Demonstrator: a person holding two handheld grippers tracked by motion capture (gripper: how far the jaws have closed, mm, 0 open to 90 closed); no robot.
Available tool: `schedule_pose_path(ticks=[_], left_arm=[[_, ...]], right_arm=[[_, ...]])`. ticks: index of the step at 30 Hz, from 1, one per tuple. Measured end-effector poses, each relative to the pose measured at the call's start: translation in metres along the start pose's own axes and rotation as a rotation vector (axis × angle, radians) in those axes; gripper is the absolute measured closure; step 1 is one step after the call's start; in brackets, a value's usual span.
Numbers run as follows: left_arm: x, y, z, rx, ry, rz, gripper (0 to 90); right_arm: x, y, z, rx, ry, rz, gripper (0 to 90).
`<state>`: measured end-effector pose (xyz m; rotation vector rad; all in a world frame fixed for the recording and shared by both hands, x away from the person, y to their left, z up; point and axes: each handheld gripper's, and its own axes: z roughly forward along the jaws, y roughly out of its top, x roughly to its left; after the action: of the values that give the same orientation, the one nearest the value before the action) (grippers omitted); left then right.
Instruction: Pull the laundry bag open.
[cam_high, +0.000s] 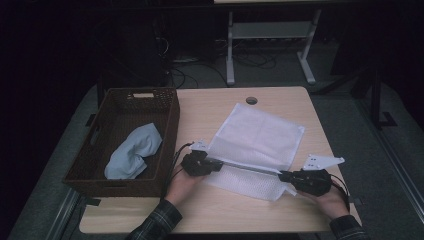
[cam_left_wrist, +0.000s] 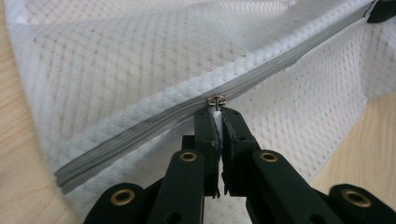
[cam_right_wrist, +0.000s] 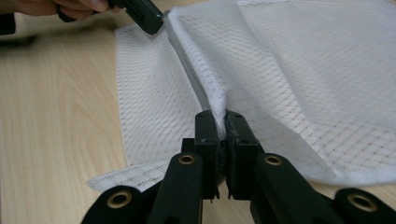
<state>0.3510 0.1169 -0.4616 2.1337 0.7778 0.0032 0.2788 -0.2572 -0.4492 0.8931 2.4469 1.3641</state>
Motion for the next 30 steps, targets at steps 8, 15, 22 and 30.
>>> schedule_pose_path(ticks=[8, 15, 22, 30], left_arm=[[0.004, -0.002, -0.003, -0.003, 0.017, -0.027, 86.6], [0.007, -0.005, -0.005, 0.001, 0.027, -0.052, 86.6], [0.004, -0.007, -0.007, 0.009, 0.034, -0.050, 86.6], [0.004, -0.010, -0.011, 0.006, 0.053, -0.060, 86.6]], right_arm=[[-0.016, -0.001, 0.004, 0.015, -0.033, 0.026, 84.3], [-0.032, -0.003, 0.008, 0.028, -0.054, 0.048, 84.3], [-0.045, 0.000, 0.014, 0.028, -0.063, 0.059, 84.3], [-0.053, 0.001, 0.014, 0.028, -0.080, 0.071, 84.2]])
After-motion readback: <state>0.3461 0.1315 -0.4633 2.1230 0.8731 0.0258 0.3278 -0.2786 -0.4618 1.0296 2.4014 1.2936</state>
